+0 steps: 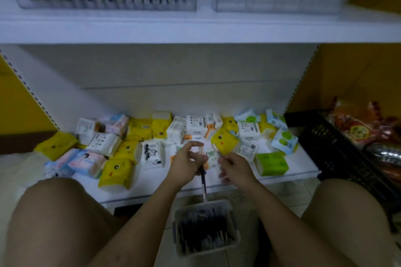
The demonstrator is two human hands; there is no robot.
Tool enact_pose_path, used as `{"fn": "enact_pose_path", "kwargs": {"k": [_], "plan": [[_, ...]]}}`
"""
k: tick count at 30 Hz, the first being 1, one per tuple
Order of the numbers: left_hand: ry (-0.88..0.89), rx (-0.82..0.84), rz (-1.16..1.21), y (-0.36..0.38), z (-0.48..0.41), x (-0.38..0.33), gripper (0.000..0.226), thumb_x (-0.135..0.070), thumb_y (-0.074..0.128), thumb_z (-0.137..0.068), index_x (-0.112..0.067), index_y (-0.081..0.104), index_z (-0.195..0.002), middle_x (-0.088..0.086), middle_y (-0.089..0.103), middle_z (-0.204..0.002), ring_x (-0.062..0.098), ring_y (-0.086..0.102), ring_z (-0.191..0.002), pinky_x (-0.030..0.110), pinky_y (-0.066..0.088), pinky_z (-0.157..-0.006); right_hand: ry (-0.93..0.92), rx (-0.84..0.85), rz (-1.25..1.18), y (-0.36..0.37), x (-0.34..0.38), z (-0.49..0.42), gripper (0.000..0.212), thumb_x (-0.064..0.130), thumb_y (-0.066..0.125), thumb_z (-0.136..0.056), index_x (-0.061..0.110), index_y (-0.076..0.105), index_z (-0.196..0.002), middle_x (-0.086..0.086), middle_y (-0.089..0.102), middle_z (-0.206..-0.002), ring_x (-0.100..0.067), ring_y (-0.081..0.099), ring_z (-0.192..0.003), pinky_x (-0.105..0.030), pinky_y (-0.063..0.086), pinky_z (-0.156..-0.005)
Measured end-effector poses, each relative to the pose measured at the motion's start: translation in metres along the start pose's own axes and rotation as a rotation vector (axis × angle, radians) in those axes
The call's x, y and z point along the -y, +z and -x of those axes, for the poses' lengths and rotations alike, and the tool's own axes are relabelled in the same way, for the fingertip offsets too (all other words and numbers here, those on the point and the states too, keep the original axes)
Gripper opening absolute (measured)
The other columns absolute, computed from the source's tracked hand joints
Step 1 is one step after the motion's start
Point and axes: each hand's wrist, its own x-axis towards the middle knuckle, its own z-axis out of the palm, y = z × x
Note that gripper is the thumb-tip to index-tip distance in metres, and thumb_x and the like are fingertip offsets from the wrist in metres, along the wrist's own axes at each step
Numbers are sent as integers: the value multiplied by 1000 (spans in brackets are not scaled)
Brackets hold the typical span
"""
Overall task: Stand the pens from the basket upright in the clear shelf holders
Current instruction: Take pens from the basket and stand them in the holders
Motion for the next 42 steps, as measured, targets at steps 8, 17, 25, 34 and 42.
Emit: {"fn": "enact_pose_path", "kwargs": {"k": [8, 17, 25, 34, 42], "plan": [[254, -56, -70, -20, 21, -94, 29, -11, 63, -91, -20, 55, -117, 9, 73, -80, 15, 71, -72, 37, 59, -72, -426, -92, -104, -18, 86, 47, 12, 19, 55, -98, 17, 61, -107, 4, 56, -71, 2, 47, -46, -13, 35, -48], [589, -107, -158, -52, 40, -223, 23, -14, 62, -93, -22, 56, -113, 3, 67, -95, 16, 72, -76, 44, 59, -74, -723, -171, -234, -44, 198, 82, 25, 16, 61, -93, 37, 66, -82, 14, 66, -75, 3, 62, -70, -18, 50, -66], [731, -180, -157, -88, 25, -313, 34, -10, 64, -90, -28, 58, -118, 3, 65, -95, 17, 70, -83, 40, 60, -76, -836, -116, -284, -75, 298, 75, 19, 4, 61, -91, 15, 68, -106, -2, 71, -88, -13, 69, -80, -28, 59, -76], [838, -391, -245, -128, -18, -372, 27, -19, 67, -88, -31, 57, -111, -8, 67, -97, 4, 67, -82, 16, 56, -65, -1078, -267, -197, -75, 374, 37, 45, 8, 65, -89, 36, 51, -121, 2, 67, -91, -11, 71, -77, -28, 59, -64], [936, -505, -397, -142, -53, -398, 24, -21, 66, -89, -32, 55, -107, -12, 60, -105, -3, 63, -80, 8, 52, -60, -1129, -366, -159, -68, 422, -13, 42, 10, 69, -87, 32, 50, -118, 8, 61, -97, -12, 70, -73, -39, 61, -69]]}}
